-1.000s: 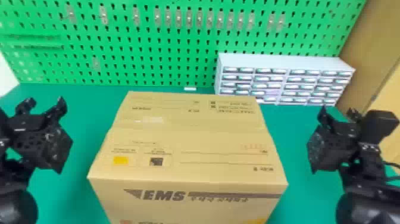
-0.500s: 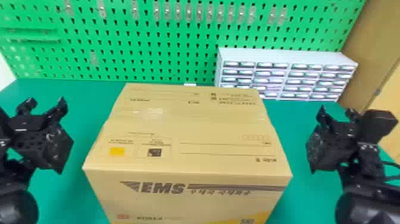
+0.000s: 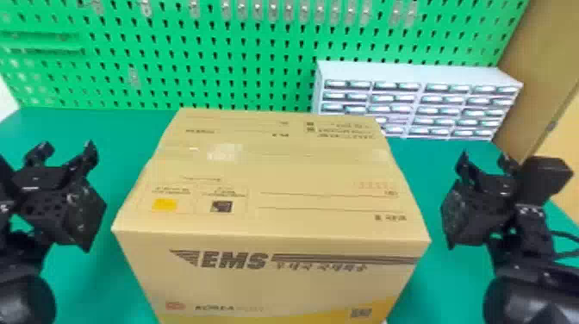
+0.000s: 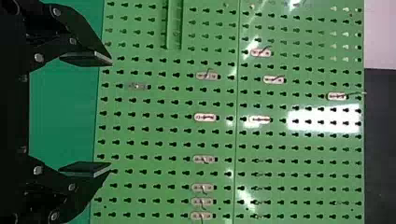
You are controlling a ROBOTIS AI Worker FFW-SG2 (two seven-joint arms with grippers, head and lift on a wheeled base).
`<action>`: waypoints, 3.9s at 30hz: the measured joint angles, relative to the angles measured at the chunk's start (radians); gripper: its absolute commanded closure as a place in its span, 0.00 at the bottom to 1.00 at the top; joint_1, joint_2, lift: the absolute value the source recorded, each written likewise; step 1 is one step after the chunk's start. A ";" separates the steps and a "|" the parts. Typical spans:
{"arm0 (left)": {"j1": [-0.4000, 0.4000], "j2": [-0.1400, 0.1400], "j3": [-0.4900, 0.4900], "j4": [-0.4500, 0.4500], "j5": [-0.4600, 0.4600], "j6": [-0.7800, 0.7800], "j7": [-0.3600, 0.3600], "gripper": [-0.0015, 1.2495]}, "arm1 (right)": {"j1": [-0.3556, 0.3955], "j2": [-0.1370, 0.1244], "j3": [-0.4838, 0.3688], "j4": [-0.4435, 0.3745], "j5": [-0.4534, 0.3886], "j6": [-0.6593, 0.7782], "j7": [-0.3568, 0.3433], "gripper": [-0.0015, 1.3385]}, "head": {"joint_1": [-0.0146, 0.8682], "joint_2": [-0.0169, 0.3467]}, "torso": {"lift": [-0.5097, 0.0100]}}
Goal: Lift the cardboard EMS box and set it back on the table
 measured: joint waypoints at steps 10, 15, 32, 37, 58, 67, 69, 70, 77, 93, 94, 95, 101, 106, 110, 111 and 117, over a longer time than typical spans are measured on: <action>0.001 0.000 0.002 0.000 0.001 -0.004 0.000 0.36 | -0.003 0.006 -0.008 0.000 0.002 0.000 0.000 0.40 | 0.78 0.01 | 0.80; -0.005 0.000 0.007 0.010 -0.001 -0.006 0.000 0.36 | -0.006 -0.003 -0.002 0.013 -0.017 -0.011 0.002 0.40 | 0.78 0.01 | 0.80; -0.014 0.000 -0.027 0.063 -0.018 -0.049 0.000 0.36 | -0.037 -0.057 0.088 0.209 -0.100 -0.182 0.003 0.40 | 0.78 0.01 | 0.80; -0.017 0.000 -0.035 0.065 -0.019 -0.049 0.000 0.36 | -0.054 -0.054 0.101 0.230 -0.095 -0.193 0.003 0.40 | 0.78 0.01 | 0.80; -0.044 0.000 -0.129 0.067 -0.001 -0.046 0.000 0.36 | -0.183 0.023 0.186 0.447 -0.075 -0.383 -0.025 0.40 | 0.78 0.01 | 0.80; -0.052 -0.001 -0.182 0.068 0.010 -0.046 0.002 0.36 | -0.196 0.023 0.271 0.472 -0.082 -0.412 -0.091 0.40 | 0.78 0.01 | 0.80; -0.052 -0.001 -0.191 0.068 0.012 -0.046 0.002 0.36 | -0.196 0.023 0.291 0.475 -0.084 -0.416 -0.102 0.40 | 0.78 0.01 | 0.80; -0.052 -0.001 -0.195 0.068 0.013 -0.045 0.002 0.36 | -0.197 0.023 0.300 0.477 -0.085 -0.418 -0.105 0.40 | 0.78 0.01 | 0.80; -0.050 -0.001 -0.219 0.068 0.019 -0.040 0.002 0.36 | -0.201 0.023 0.347 0.492 -0.090 -0.422 -0.108 0.40 | 0.78 0.01 | 0.80; -0.048 -0.001 -0.235 0.067 0.024 -0.039 0.001 0.36 | -0.205 0.023 0.357 0.497 -0.097 -0.428 -0.107 0.40 | 0.78 0.01 | 0.80; -0.048 -0.001 -0.235 0.067 0.024 -0.039 0.001 0.36 | -0.205 0.023 0.357 0.497 -0.100 -0.429 -0.107 0.40 | 0.78 0.01 | 0.80; -0.048 -0.001 -0.235 0.067 0.025 -0.039 0.001 0.36 | -0.205 0.023 0.357 0.497 -0.103 -0.429 -0.107 0.40 | 0.78 0.01 | 0.80; -0.054 -0.001 -0.228 0.046 0.033 -0.024 0.001 0.36 | -0.211 0.023 0.368 0.443 -0.110 -0.385 -0.107 0.41 | 0.78 0.01 | 0.80; -0.070 -0.001 -0.211 0.002 0.021 0.017 0.009 0.36 | -0.215 0.023 0.385 0.353 -0.096 -0.296 -0.107 0.41 | 0.78 0.01 | 0.80; -0.082 -0.001 -0.197 -0.043 0.006 0.061 0.033 0.36 | -0.216 0.018 0.386 0.269 -0.071 -0.223 -0.107 0.41 | 0.78 0.01 | 0.80; -0.085 -0.001 -0.194 -0.053 0.004 0.070 0.036 0.36 | -0.216 0.018 0.385 0.252 -0.063 -0.209 -0.107 0.41 | 0.78 0.01 | 0.80; -0.107 -0.002 -0.172 -0.108 -0.014 0.130 0.043 0.36 | -0.211 0.023 0.370 0.156 -0.026 -0.140 -0.107 0.41 | 0.78 0.01 | 0.80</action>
